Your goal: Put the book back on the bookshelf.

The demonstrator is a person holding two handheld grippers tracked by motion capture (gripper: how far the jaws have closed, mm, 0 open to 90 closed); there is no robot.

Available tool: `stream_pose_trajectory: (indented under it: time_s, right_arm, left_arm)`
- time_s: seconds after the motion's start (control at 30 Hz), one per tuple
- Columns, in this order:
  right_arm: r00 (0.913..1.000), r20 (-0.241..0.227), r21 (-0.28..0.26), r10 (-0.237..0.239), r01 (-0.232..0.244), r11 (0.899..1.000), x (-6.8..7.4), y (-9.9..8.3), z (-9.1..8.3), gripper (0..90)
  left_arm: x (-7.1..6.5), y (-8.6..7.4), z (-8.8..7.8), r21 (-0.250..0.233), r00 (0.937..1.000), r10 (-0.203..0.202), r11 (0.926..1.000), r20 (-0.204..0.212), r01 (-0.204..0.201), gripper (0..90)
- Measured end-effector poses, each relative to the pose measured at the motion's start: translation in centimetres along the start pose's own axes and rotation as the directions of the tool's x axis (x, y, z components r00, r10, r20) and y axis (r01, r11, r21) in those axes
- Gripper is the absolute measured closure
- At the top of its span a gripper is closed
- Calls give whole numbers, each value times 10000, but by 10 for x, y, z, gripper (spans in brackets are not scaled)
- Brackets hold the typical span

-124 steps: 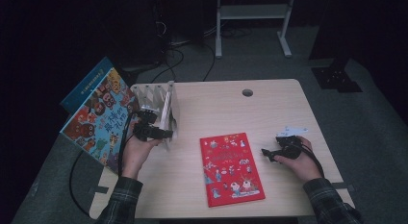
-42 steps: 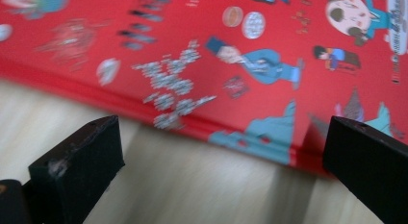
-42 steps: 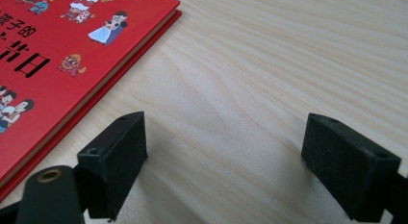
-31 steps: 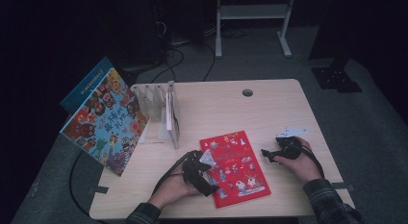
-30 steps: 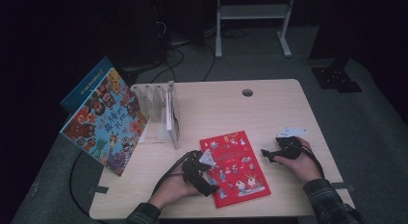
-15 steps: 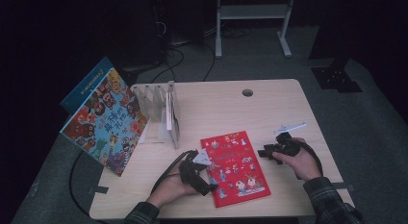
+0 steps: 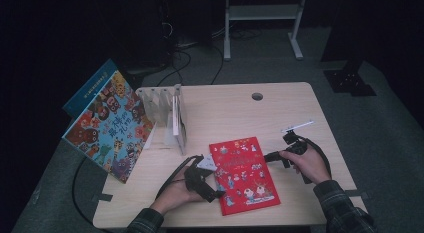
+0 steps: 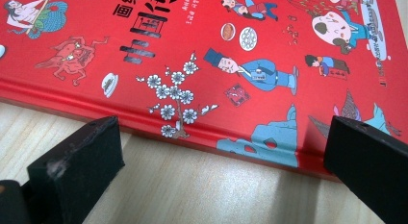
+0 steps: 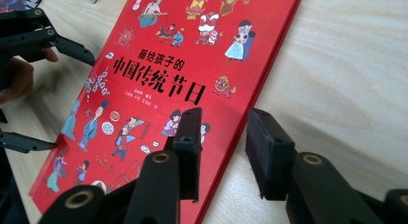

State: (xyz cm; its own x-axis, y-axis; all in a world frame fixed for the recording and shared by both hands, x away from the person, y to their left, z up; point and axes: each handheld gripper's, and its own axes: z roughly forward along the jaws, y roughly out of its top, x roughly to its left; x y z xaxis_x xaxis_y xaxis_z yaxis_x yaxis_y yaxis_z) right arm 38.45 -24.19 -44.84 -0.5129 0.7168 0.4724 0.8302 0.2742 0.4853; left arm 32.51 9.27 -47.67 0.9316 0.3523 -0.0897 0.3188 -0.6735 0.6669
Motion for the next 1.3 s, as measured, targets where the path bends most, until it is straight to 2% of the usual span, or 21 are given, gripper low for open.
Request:
stream_pose_trajectory:
  time_s: [0.1,0.3,0.37,0.5,0.53,0.6,0.73,0.9,1.17,1.2,1.3]
  right_arm:
    - [9995,-136,11,274,-274,9996,-3,2,4,677]
    - [9991,-193,216,372,-367,9991,-4,2,8,679]
    - [9990,-198,276,402,-396,9988,-4,2,8,680]
    - [9990,-239,330,369,-361,9988,-2,3,10,679]
    - [9990,-239,330,369,-361,9988,-2,3,10,679]
    - [9991,-231,453,358,-347,9984,-2,3,13,679]
    - [9989,-280,446,380,-367,9983,-2,4,16,679]
    - [9991,-233,537,351,-338,9980,-3,5,18,673]
    - [9989,-306,608,352,-333,9976,-8,7,22,670]
    - [9995,-200,764,234,-218,9968,-8,8,23,677]
    - [9997,-218,690,127,-112,9976,-6,10,21,693]
  left_arm:
    - [3,-2,-3,91,10000,53,9999,28,-53,0]
    - [7,-6,-8,103,9998,20,9999,202,-22,0]
    - [8,-8,-12,422,9997,248,9988,-6,-247,0]
    - [9,-11,-14,416,9996,254,9988,-145,-248,0]
    - [9,-11,-14,416,9996,254,9988,-145,-248,0]
    - [6,-10,-11,444,9980,575,9974,-246,-563,0]
    - [3,-7,-8,400,9981,592,9975,-146,-586,0]
    - [-4,-3,-1,306,9958,917,9953,37,-917,0]
    - [-6,-3,0,254,9953,967,9950,-19,-967,0]
    - [-6,-3,0,255,9952,975,9949,-19,-975,0]
    - [-6,-3,0,276,9947,1026,9943,-20,-1025,0]
